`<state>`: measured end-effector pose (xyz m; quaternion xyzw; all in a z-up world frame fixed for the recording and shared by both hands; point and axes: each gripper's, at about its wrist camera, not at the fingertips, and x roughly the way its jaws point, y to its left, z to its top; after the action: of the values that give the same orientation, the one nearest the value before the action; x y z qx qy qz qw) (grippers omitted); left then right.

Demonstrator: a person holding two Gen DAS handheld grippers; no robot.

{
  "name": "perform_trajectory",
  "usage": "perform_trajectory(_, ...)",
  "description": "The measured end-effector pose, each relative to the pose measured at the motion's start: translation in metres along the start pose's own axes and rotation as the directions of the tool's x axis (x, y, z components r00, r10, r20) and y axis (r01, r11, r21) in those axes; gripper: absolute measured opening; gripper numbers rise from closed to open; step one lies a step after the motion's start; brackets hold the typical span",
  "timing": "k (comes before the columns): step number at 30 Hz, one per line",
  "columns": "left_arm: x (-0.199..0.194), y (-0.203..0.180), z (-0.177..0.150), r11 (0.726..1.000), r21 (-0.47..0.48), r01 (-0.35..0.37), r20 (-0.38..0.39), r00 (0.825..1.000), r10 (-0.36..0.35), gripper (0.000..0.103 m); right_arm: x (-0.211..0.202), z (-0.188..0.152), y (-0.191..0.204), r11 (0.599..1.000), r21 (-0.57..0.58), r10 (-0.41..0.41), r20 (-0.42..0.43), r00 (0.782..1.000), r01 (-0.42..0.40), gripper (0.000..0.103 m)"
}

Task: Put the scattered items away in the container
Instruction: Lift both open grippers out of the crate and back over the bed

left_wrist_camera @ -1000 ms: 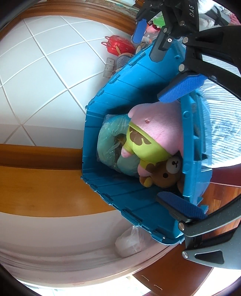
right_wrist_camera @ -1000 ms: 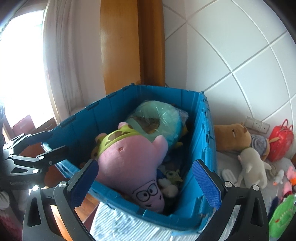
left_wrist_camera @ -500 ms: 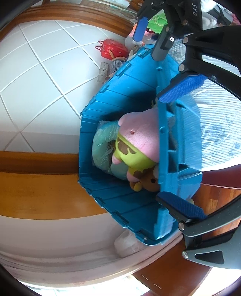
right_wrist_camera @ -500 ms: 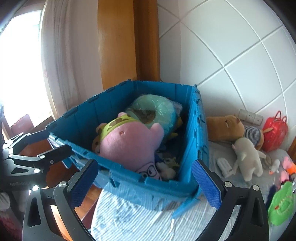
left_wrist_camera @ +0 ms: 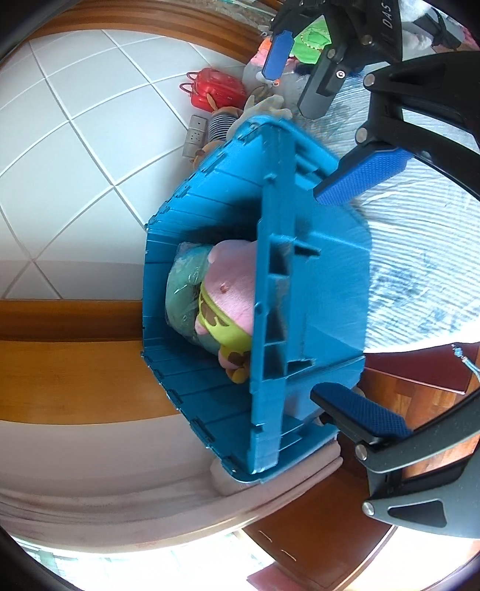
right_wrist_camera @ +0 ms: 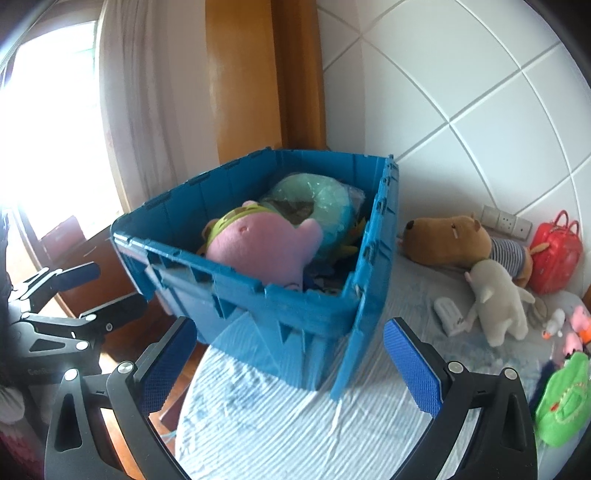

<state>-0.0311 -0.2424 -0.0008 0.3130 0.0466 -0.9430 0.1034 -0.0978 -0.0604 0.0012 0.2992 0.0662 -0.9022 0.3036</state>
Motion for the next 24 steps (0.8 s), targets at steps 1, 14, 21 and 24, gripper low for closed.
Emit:
perform_trajectory(1,-0.002,-0.005,-0.003,1.000,0.003,-0.001,-0.003,1.000,0.001,0.098,-0.003,-0.004,-0.003,1.000,0.005,0.004,-0.001,1.000,-0.004,0.103)
perform_trajectory(14,-0.019,-0.081,-0.029,0.996,0.063,0.066,-0.031,0.997,-0.064,0.098,-0.051,-0.054,-0.055,0.997,0.064,-0.032,-0.025,0.999,0.034,0.103)
perform_trajectory(21,-0.025,-0.125,-0.042,0.987,0.109,0.118,-0.047,0.992,-0.113,0.098,-0.081,-0.082,-0.089,0.988,0.117,-0.094,-0.038,0.995,0.098,0.103)
perform_trajectory(24,-0.028,-0.143,-0.047,0.983,0.124,0.136,-0.053,0.990,-0.130,0.098,-0.093,-0.093,-0.102,0.983,0.140,-0.116,-0.043,0.992,0.120,0.103)
